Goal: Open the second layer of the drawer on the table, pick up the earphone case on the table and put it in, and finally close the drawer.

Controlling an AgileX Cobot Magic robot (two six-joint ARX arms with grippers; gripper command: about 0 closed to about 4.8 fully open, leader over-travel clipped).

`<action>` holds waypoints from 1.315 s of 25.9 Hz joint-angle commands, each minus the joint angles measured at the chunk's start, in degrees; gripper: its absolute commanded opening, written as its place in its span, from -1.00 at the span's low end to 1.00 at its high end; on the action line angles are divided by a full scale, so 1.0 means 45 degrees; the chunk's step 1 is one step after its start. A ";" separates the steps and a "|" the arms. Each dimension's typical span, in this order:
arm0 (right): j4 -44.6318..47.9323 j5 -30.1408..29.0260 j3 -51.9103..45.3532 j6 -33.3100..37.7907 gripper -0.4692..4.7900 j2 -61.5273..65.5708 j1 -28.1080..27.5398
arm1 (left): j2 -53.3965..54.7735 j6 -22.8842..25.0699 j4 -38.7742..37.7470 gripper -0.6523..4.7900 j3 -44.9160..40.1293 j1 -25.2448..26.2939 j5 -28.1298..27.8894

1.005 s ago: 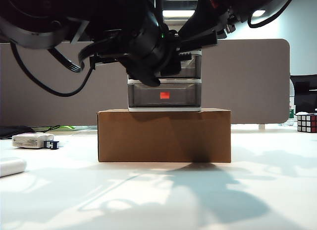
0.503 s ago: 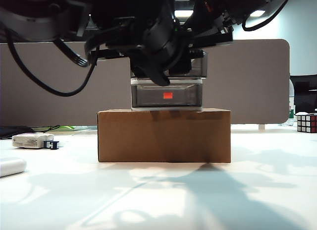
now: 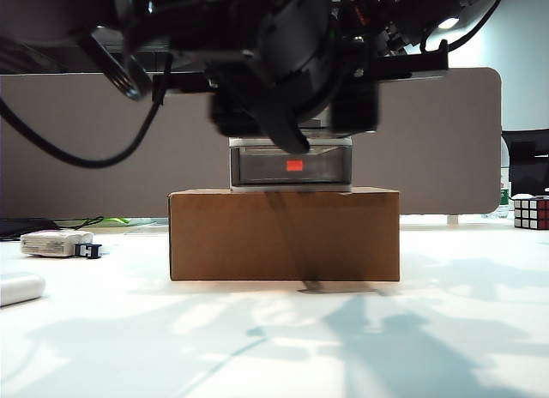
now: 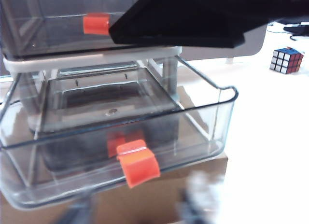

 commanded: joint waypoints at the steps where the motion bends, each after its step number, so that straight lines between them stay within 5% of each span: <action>1: -0.0073 0.0015 0.0068 0.0044 -0.84 -0.0044 0.0005 | -0.1792 0.0053 -0.1889 0.02 -0.0607 -0.0908 -0.1035; 7: -0.0461 -0.0573 0.0073 0.0049 -0.84 -0.0287 0.0000 | -0.7295 -0.0097 -0.5838 0.01 -0.2909 -0.0719 0.0855; 9: -0.0899 -0.0597 0.0073 0.0049 -0.84 -0.0942 0.0063 | -1.0355 -0.0602 -1.0326 0.01 -0.3123 0.0976 0.4240; 11: -0.1205 -0.0597 0.0073 0.0049 -0.84 -0.1467 0.0058 | -1.1492 -0.0495 -1.2041 -0.01 -0.3123 0.2506 0.6246; 12: -0.1525 -0.0602 0.0068 0.0049 -0.84 -0.2059 0.0063 | -1.2225 0.0646 -1.3138 -0.18 -0.3123 0.4765 0.9209; 15: -0.2011 -0.0602 0.0068 0.0049 -0.84 -0.2997 0.0073 | -1.2254 0.2346 -1.3590 -0.22 -0.3167 0.8718 1.4707; 17: -0.2293 -0.0597 0.0068 0.0044 -0.84 -0.3444 0.0068 | -1.1963 0.3264 -1.3653 -0.18 -0.3167 1.0584 1.6553; 18: -0.2599 -0.0588 0.0068 0.0039 -0.84 -0.3764 0.0063 | -1.1672 0.3803 -1.3799 0.00 -0.3167 1.2109 1.7257; 24: -0.3526 -0.0593 0.0063 -0.0131 -0.84 -0.4299 0.0063 | -1.0996 0.4124 -1.5776 0.62 -0.3206 1.4654 1.7641; 34: -0.4095 -0.0602 0.0058 -0.0423 -0.84 -0.4337 0.0063 | -1.0928 0.4634 -1.2410 0.74 -0.5163 1.4872 1.7495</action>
